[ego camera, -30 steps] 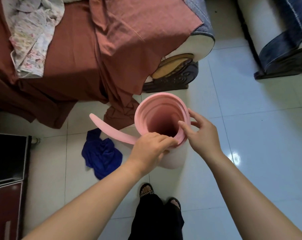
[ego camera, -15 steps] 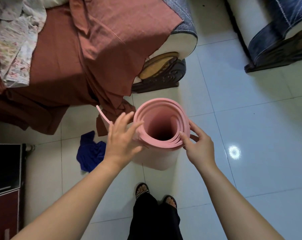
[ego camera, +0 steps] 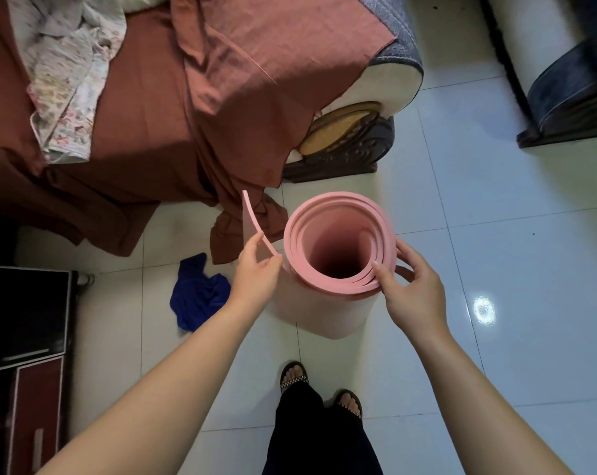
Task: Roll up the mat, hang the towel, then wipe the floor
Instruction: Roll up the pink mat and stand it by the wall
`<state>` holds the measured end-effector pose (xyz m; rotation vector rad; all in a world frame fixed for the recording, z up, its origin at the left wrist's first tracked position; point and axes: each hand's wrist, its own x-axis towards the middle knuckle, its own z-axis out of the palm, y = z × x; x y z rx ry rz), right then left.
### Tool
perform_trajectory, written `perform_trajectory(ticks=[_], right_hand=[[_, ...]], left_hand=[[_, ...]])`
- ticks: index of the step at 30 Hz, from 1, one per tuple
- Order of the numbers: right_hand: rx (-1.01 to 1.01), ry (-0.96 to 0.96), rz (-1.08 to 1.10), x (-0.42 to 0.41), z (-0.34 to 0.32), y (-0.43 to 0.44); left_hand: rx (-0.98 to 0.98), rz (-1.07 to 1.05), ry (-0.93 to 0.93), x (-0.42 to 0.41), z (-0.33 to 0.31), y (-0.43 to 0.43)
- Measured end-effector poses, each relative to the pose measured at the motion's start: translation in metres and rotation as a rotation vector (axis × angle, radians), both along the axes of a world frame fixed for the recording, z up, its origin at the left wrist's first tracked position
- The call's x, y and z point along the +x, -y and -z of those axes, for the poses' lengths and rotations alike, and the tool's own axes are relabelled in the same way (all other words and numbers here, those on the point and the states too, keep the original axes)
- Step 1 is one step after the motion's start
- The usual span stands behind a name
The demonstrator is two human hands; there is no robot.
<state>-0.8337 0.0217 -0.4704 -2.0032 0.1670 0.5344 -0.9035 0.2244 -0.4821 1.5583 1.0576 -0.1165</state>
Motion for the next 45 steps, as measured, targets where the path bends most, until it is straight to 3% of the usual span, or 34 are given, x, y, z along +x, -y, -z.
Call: perform_trajectory(ticks=[11,21,29,35,45], right_hand=[[-0.001,0.021,0.015,-0.016,0.004,0.012],[0.023,0.005,0.006,-0.021,-0.006,0.015],[0.007,-0.020,0.042,-0.030,-0.006,0.020],[-0.042,-0.034,0.016,-0.028,-0.009,0.023],[-0.059,-0.045,0.110,-0.042,-0.003,0.026]], left_hand=[[0.068,-0.050,-0.089,-0.002,0.015,0.004],[0.117,0.087,0.135,-0.031,-0.024,0.028],[0.203,0.305,-0.020,0.003,-0.014,0.033],[0.310,0.237,-0.133,0.022,-0.008,0.033],[0.270,0.308,-0.012,-0.002,-0.019,0.041]])
